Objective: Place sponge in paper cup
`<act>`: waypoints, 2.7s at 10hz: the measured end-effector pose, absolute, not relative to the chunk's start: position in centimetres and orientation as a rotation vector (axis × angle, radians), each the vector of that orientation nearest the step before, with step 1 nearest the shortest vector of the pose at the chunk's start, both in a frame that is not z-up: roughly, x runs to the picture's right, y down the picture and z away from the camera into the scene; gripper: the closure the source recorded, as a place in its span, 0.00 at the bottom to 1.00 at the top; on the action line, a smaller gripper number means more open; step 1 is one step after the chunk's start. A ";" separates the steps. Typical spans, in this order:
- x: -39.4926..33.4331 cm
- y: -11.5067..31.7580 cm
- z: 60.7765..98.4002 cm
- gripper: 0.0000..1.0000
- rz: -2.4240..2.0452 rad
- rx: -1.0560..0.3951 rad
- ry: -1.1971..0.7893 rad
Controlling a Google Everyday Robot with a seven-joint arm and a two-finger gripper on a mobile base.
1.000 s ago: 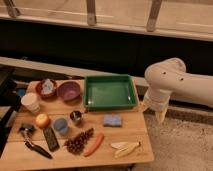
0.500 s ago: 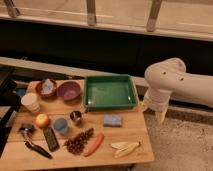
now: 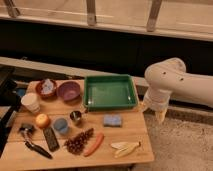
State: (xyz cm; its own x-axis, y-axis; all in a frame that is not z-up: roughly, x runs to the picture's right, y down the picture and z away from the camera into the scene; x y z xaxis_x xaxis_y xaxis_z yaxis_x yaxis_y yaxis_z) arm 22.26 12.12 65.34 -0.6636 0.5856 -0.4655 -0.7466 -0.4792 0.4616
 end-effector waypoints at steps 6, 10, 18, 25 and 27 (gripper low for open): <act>22.3 12.1 65.3 0.35 2.162 -0.312 0.832; 22.2 12.1 65.3 0.35 2.161 -0.311 0.830; 16.9 6.3 68.1 0.35 2.118 -0.582 0.559; 15.7 8.1 70.6 0.35 2.105 -0.674 0.570; 14.9 9.7 72.3 0.35 2.089 -0.734 0.587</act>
